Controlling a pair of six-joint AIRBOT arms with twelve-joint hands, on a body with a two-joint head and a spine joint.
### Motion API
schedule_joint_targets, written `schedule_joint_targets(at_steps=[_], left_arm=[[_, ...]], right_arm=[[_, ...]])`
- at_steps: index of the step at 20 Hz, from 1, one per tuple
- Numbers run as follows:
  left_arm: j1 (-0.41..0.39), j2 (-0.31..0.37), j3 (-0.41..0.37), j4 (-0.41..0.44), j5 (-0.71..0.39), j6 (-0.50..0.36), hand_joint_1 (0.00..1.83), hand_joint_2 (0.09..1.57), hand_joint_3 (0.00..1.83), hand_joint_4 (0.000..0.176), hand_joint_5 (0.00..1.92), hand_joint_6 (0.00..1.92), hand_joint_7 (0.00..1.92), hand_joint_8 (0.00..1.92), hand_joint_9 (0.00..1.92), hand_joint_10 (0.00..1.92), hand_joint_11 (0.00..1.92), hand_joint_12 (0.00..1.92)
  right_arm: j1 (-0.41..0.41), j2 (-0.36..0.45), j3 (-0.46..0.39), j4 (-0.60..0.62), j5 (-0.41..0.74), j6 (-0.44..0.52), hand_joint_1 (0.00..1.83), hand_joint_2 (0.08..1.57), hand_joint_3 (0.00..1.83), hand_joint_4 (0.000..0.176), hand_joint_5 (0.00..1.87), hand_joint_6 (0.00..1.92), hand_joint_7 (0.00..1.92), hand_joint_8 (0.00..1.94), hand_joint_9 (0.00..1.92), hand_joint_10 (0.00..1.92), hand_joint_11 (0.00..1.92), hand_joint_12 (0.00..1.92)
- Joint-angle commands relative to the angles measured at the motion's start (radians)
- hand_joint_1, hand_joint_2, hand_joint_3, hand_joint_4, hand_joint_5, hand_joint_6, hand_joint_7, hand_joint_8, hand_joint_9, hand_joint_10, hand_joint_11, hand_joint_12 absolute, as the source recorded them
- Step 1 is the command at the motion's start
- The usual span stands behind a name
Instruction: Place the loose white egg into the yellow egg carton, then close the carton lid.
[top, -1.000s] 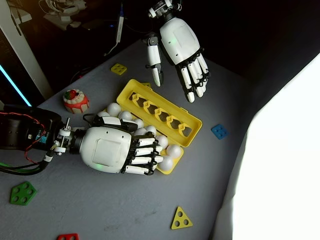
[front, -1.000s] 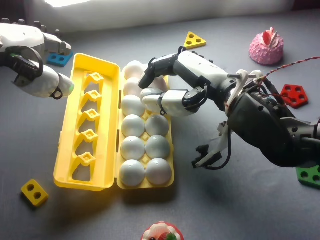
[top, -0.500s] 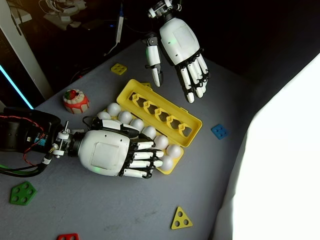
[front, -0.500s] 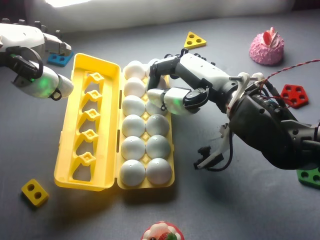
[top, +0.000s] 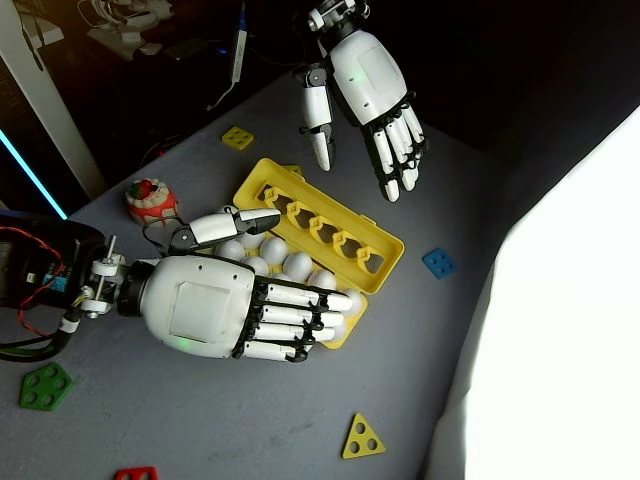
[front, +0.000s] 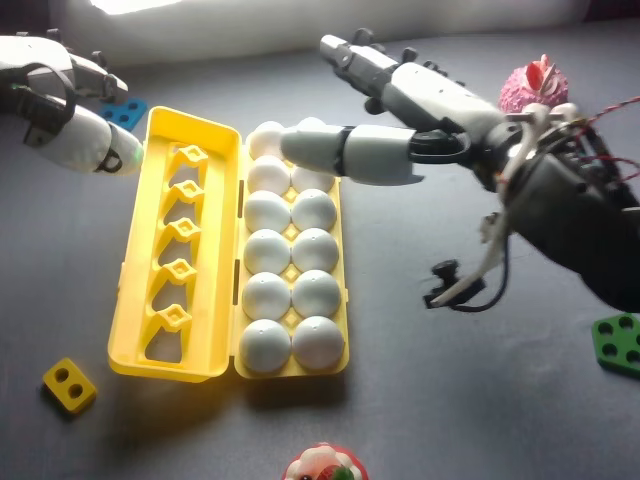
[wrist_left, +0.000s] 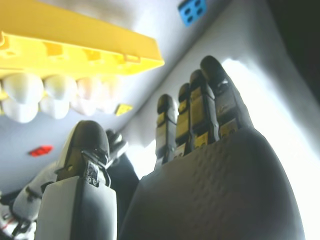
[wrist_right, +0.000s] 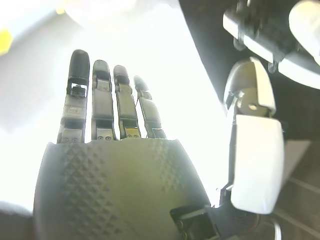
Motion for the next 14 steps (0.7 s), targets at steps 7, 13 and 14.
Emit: schedule_joint_targets(at_steps=[7, 13, 14], left_arm=[[-0.009, -0.020, 0.049, 0.007, -0.086, -0.221, 0.51, 1.30, 0.00, 0.038, 0.22, 0.01, 0.15, 0.01, 0.19, 0.01, 0.00, 0.69], [0.047, -0.030, 0.050, -0.002, -0.139, -0.494, 0.37, 1.34, 0.01, 0.041, 0.21, 0.00, 0.15, 0.00, 0.19, 0.00, 0.00, 0.71], [0.057, -0.032, 0.049, -0.009, -0.139, -0.529, 0.37, 1.33, 0.00, 0.041, 0.22, 0.00, 0.17, 0.01, 0.20, 0.00, 0.00, 0.74]], right_arm=[[0.047, 0.214, -0.107, -0.059, -0.053, -0.113, 0.47, 0.95, 0.00, 0.014, 0.05, 0.00, 0.13, 0.01, 0.15, 0.01, 0.00, 0.79], [0.041, 0.396, -0.128, -0.094, -0.152, -0.131, 0.45, 1.01, 0.01, 0.005, 0.20, 0.01, 0.23, 0.00, 0.23, 0.02, 0.00, 0.95], [0.035, 0.419, -0.133, -0.094, -0.159, -0.129, 0.43, 1.02, 0.01, 0.000, 0.19, 0.01, 0.22, 0.00, 0.22, 0.01, 0.00, 0.95]])
